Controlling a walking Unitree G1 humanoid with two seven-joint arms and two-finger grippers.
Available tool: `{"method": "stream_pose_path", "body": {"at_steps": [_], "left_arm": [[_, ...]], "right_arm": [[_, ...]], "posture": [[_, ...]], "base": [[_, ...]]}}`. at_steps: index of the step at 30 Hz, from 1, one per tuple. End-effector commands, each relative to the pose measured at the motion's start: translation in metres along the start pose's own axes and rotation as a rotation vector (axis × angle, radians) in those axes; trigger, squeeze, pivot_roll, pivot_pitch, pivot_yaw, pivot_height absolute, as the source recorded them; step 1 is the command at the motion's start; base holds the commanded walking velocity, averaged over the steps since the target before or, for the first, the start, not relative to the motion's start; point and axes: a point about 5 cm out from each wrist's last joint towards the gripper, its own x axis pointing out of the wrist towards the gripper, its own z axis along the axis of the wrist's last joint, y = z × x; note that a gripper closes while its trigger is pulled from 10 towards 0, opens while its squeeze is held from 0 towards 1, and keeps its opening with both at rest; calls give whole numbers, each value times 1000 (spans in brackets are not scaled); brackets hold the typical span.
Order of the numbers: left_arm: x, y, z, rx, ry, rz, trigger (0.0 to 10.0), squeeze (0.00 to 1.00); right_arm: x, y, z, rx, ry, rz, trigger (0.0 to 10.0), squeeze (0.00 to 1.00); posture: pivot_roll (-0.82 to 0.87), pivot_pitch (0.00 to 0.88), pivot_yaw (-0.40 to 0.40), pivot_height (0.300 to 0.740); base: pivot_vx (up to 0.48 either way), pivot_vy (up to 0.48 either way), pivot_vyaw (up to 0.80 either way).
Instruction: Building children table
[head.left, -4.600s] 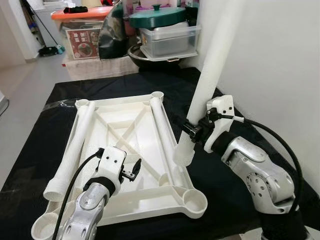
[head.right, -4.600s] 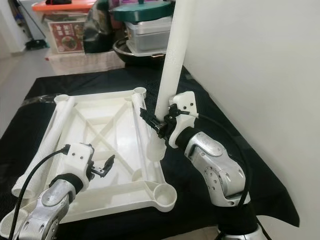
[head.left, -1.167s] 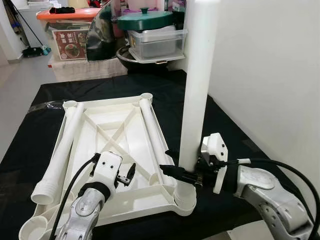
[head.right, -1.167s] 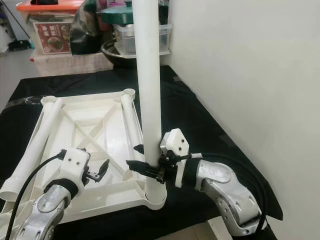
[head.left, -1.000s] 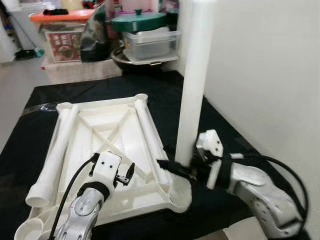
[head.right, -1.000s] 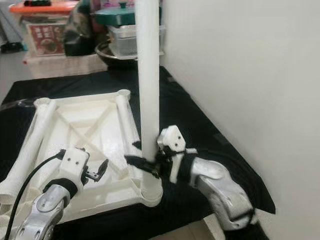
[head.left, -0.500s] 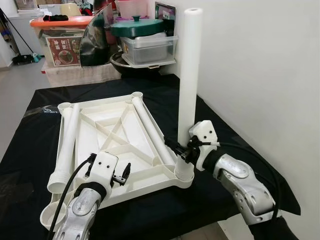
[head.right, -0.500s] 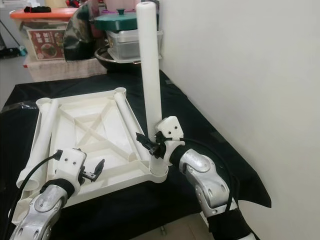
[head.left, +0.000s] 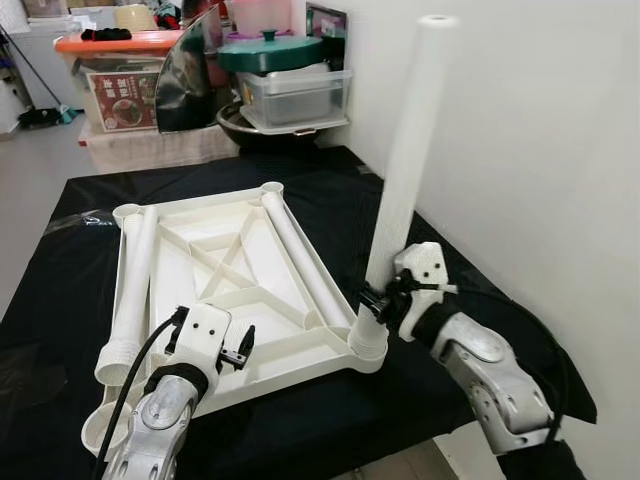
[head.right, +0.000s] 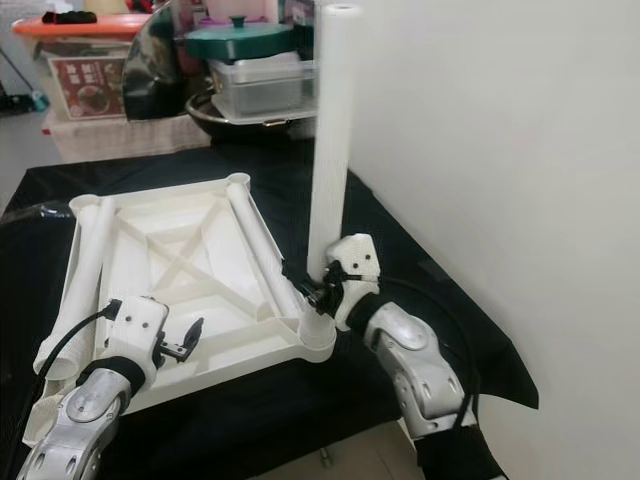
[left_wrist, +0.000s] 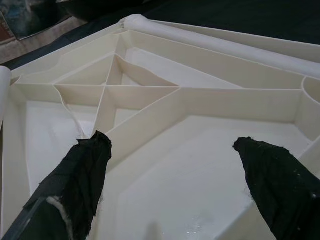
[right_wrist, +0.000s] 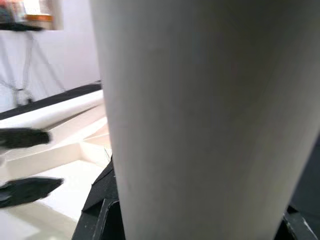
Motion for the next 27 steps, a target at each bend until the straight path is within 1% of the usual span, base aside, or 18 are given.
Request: {"method": "stream_pose_path", "body": {"at_steps": [1, 2, 3, 6, 9, 11, 15, 17, 18, 19, 20, 21, 22, 23, 24, 25, 26, 27], "left_arm": [[1, 1, -5, -9, 18, 2, 10000, 0], [2, 2, -6, -8, 19, 2, 10000, 0], [2, 2, -6, -8, 19, 2, 10000, 0], [3, 2, -6, -7, 19, 2, 10000, 0], [3, 2, -6, -6, 18, 3, 10000, 0], [3, 3, -6, -6, 19, 8, 10000, 0], [1, 5, -8, -9, 23, 15, 10000, 0], [1, 5, -9, -15, 25, 21, 10000, 0], [1, 5, -9, -15, 25, 21, 10000, 0], [0, 4, -9, -17, 24, 25, 10000, 0], [0, 5, -9, -17, 24, 27, 10000, 0], [0, 5, -9, -17, 24, 27, 10000, 0], [0, 5, -9, -17, 24, 29, 10000, 0], [0, 5, -9, -17, 24, 29, 10000, 0], [-2, 8, -10, -12, 31, 42, 10000, 0], [-2, 8, -10, -12, 31, 42, 10000, 0], [-2, 10, -11, -9, 36, 52, 10000, 0], [-2, 10, -11, -9, 36, 52, 10000, 0]], "right_arm": [[-8, 6, -11, 29, 47, 79, 10000, 0], [-12, 9, -12, 14, 62, 132, 10000, 0], [-12, 9, -12, 14, 62, 132, 10000, 0], [-15, 17, -17, -13, 101, 236, 10000, 0], [-15, 18, -18, -14, 106, 256, 10000, 0], [-16, 21, -21, -31, 133, 321, 10000, 0], [-15, 18, -23, -66, 172, 374, 10000, 0], [-7, 10, -22, -68, 174, 297, 10000, 0], [-7, 10, -22, -68, 174, 297, 10000, 0], [2, 1, -22, -46, 174, 174, 10000, 0], [6, -4, -23, -27, 173, 92, 10000, 0], [6, -4, -23, -27, 173, 92, 10000, 0], [8, -7, -24, -15, 172, 41, 10000, 0], [8, -7, -24, -15, 172, 41, 10000, 0], [13, -16, -32, 31, 192, -189, 10000, 0], [13, -16, -32, 31, 192, -189, 10000, 0], [14, -22, -43, 79, 224, -400, 10000, 0], [14, -22, -43, 79, 224, -400, 10000, 0]], "posture": [[59, 0, -13, 740], [56, 0, -9, 740], [56, 0, -9, 740], [64, 0, -14, 740], [65, 0, -15, 740], [69, 0, -16, 740], [74, 0, -26, 740], [77, 0, -34, 740], [77, 0, -34, 740], [81, 0, -38, 740], [83, 0, -41, 740], [83, 0, -41, 740], [83, 0, -41, 740], [83, 0, -41, 740], [85, 0, -39, 740], [85, 0, -39, 740], [84, 0, -33, 740], [84, 0, -33, 740]], "base": [[0, 0, 0], [0, 0, 0], [0, 0, 0], [0, 0, 0], [0, 0, 0], [0, 0, 0], [0, 0, 0], [0, 0, 0], [0, 0, 0], [0, 0, 0], [0, 0, 0], [0, 0, 0], [0, 0, 0], [0, 0, 0], [0, 0, 0], [0, 0, 0], [0, 0, 0], [0, 0, 0]]}}
